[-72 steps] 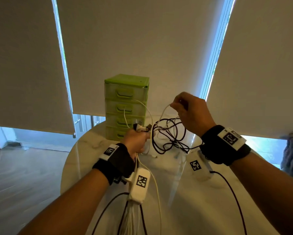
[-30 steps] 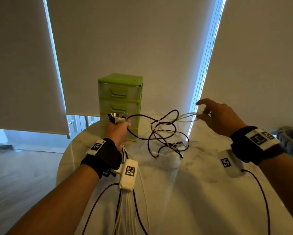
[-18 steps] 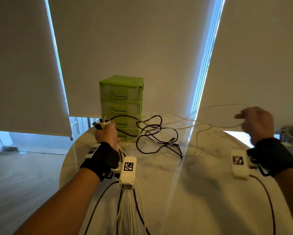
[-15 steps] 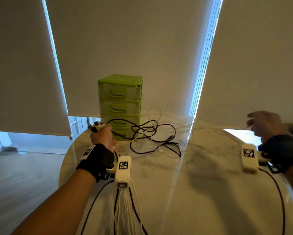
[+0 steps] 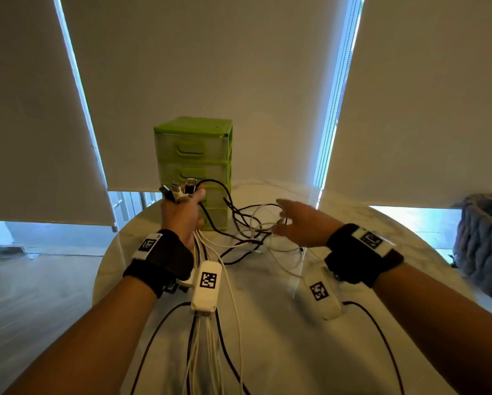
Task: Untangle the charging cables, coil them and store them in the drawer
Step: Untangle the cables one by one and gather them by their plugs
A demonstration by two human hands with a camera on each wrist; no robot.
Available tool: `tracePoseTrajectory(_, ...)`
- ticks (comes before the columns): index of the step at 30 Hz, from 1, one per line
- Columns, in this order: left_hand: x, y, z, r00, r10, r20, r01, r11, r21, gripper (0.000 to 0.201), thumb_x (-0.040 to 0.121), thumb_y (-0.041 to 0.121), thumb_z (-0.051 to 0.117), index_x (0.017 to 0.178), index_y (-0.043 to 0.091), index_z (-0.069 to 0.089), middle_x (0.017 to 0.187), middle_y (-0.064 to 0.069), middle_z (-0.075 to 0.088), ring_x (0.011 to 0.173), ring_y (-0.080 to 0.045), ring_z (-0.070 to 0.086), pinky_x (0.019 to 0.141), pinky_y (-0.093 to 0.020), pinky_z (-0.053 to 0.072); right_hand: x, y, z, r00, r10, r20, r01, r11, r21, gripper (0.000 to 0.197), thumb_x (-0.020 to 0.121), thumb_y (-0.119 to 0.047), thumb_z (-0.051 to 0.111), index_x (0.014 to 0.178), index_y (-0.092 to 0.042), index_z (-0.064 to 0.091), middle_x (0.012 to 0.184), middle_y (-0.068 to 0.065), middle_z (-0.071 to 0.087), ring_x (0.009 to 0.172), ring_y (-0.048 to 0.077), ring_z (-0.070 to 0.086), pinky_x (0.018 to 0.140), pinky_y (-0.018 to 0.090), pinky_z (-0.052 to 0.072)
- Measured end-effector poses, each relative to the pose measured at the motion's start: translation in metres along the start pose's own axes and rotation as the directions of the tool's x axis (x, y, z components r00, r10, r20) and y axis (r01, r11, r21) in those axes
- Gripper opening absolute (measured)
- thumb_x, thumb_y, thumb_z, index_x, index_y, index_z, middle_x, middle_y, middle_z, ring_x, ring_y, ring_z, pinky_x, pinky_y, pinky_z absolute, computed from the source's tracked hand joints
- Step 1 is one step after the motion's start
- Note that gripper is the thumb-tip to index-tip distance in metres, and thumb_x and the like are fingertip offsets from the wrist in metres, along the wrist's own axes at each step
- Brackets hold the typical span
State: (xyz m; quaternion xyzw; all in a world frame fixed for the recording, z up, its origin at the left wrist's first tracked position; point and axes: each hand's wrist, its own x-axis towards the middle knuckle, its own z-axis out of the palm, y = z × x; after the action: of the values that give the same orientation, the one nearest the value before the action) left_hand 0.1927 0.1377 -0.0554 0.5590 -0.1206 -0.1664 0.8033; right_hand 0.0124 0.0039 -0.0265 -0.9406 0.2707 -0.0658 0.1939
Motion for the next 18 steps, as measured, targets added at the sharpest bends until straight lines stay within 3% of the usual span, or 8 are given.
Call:
tracePoseTrajectory(4,0.004,0.001,-0.012,0.999,-0.048,0.015,0.048,0.999,-0.023,0.012,0.090,0.014,0.065,0.101,0.012,0.063,0.047,0.010,0.033,0.034,-0.002,0.028,0.035,-0.014,0.025,0.005,0.012,0.009,0.981,0.085,0.173,-0.122,0.969,0.213,0.072,0.090,-0.036,0.064,0.150,-0.023,0.026,0.119,0.005,0.064,0.096,0.014,0.061,0.073,0.017,0.046)
tracePoseTrajectory(7,0.010,0.001,-0.019,0.998,-0.056,-0.026,0.055,0.998,-0.020,0.013,0.090,0.015,0.066,0.082,0.020,0.057,0.045,0.010,0.033,0.033,-0.002,0.027,0.035,-0.014,0.024,-0.007,0.025,0.003,0.970,0.093,0.227,-0.150,0.957,0.247,0.065,0.088,-0.061,0.050,0.142,-0.028,0.038,0.106,-0.005,0.060,0.085,0.007,0.057,0.071,0.019,0.045)
tracePoseTrajectory(9,0.017,0.002,-0.023,0.995,-0.051,-0.082,0.052,0.999,0.004,0.010,0.089,0.015,0.066,0.086,0.020,0.058,0.054,0.007,0.037,0.037,-0.004,0.031,0.035,-0.013,0.027,-0.023,0.038,-0.008,0.983,0.066,0.169,-0.106,0.965,0.240,0.069,0.079,-0.073,0.042,0.133,-0.031,0.050,0.100,-0.017,0.054,0.089,0.005,0.055,0.085,0.025,0.045)
tracePoseTrajectory(11,0.023,0.001,-0.028,0.989,-0.063,-0.132,0.066,0.998,0.015,0.011,0.089,0.017,0.066,0.100,0.018,0.062,0.064,0.005,0.043,0.047,-0.006,0.039,0.035,-0.012,0.031,-0.036,0.059,-0.018,0.987,0.093,0.133,-0.104,0.991,0.078,0.060,0.073,-0.072,0.051,0.114,-0.030,0.066,0.100,-0.016,0.061,0.093,0.008,0.057,0.092,0.029,0.044)
tracePoseTrajectory(13,0.024,-0.003,-0.032,0.985,-0.068,-0.160,0.071,0.997,0.011,0.014,0.089,0.016,0.066,0.103,0.016,0.062,0.066,0.004,0.044,0.049,-0.006,0.041,0.035,-0.011,0.032,-0.045,0.081,-0.026,0.979,0.168,0.116,-0.157,0.983,-0.095,0.031,0.081,-0.057,0.064,0.076,-0.027,0.072,0.077,-0.007,0.067,0.075,0.011,0.058,0.074,0.024,0.045)
tracePoseTrajectory(14,0.024,-0.004,-0.032,0.985,-0.064,-0.163,0.066,0.998,0.004,0.010,0.089,0.015,0.066,0.098,0.016,0.061,0.065,0.004,0.042,0.046,-0.006,0.039,0.035,-0.012,0.030,-0.047,0.090,-0.030,0.974,0.206,0.089,-0.194,0.973,-0.125,0.031,0.085,-0.048,0.065,0.065,-0.024,0.067,0.067,-0.004,0.063,0.067,0.012,0.055,0.066,0.023,0.042)
tracePoseTrajectory(16,0.023,-0.006,-0.032,0.982,-0.049,-0.180,0.053,0.999,0.013,0.014,0.088,0.012,0.067,0.083,0.018,0.056,0.063,0.004,0.039,0.047,-0.007,0.037,0.037,-0.016,0.030,-0.049,0.107,-0.041,0.967,0.251,-0.051,-0.253,0.967,-0.024,0.037,0.092,-0.035,0.061,0.062,-0.013,0.061,0.059,0.001,0.055,0.060,0.016,0.050,0.058,0.026,0.038)
tracePoseTrajectory(18,0.025,-0.009,-0.035,0.977,-0.039,-0.210,0.044,0.999,0.023,0.018,0.087,0.011,0.068,0.079,0.019,0.053,0.064,0.003,0.041,0.052,-0.010,0.037,0.036,-0.015,0.031,-0.047,0.131,-0.057,0.889,0.330,-0.318,-0.282,0.941,0.190,0.039,0.094,-0.029,0.060,0.066,-0.002,0.058,0.065,0.011,0.053,0.068,0.026,0.052,0.061,0.033,0.035)
